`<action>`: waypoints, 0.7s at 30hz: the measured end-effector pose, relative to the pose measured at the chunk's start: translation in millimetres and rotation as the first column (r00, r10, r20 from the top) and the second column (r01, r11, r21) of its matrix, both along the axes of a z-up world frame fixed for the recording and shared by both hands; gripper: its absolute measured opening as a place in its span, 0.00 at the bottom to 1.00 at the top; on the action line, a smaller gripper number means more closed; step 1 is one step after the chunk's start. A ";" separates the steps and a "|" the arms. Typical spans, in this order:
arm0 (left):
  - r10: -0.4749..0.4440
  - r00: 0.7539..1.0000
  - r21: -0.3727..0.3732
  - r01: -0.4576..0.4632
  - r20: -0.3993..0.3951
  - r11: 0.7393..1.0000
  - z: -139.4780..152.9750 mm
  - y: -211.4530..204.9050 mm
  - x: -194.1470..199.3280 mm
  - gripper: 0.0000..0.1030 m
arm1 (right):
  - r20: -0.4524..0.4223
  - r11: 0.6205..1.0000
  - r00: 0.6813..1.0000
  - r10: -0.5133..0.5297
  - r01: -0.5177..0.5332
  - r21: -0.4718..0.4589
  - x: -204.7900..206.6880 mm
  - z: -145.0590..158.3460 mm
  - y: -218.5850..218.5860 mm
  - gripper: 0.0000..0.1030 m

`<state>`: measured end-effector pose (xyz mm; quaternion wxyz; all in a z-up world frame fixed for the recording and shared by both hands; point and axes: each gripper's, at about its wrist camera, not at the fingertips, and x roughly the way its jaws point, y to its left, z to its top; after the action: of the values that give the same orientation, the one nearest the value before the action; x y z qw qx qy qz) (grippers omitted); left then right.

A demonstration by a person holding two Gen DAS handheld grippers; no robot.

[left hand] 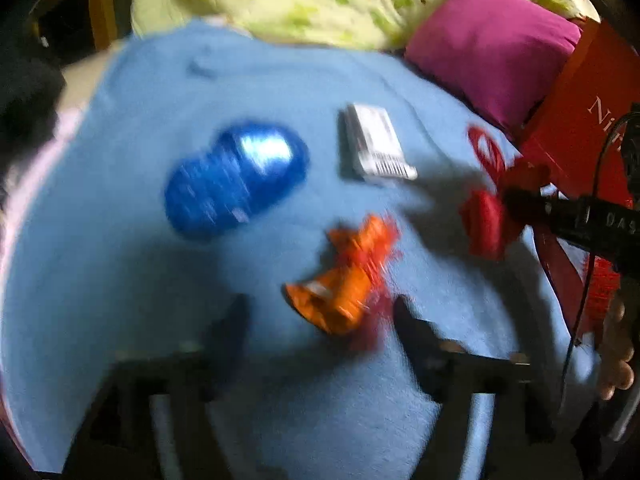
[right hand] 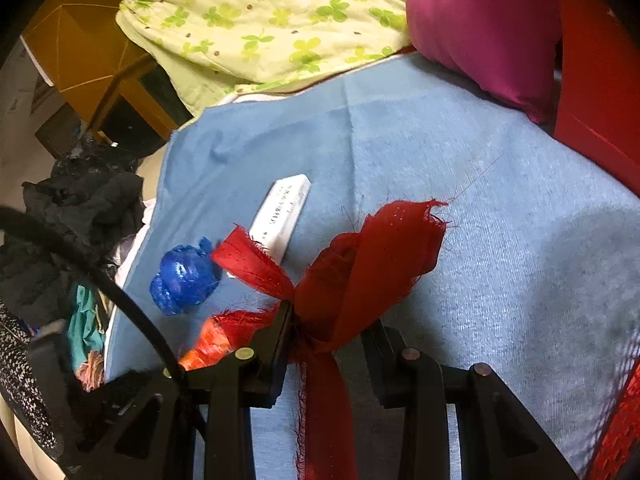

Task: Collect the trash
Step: 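Grasp the orange wrapped candy with the left tool and lift it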

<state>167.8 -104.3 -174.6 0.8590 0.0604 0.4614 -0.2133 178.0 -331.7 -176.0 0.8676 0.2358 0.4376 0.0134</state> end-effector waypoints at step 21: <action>0.039 0.994 0.071 -0.046 0.101 0.996 7.0 -7.9 4.2 0.30 | 0.100 1.000 0.995 0.001 0.000 -0.011 -16.3 13.0 1.2 0.35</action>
<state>171.9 -112.2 -167.6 0.8825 0.0924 0.4267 -0.1747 161.8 -330.5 -163.0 0.8896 0.2300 0.3940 0.0230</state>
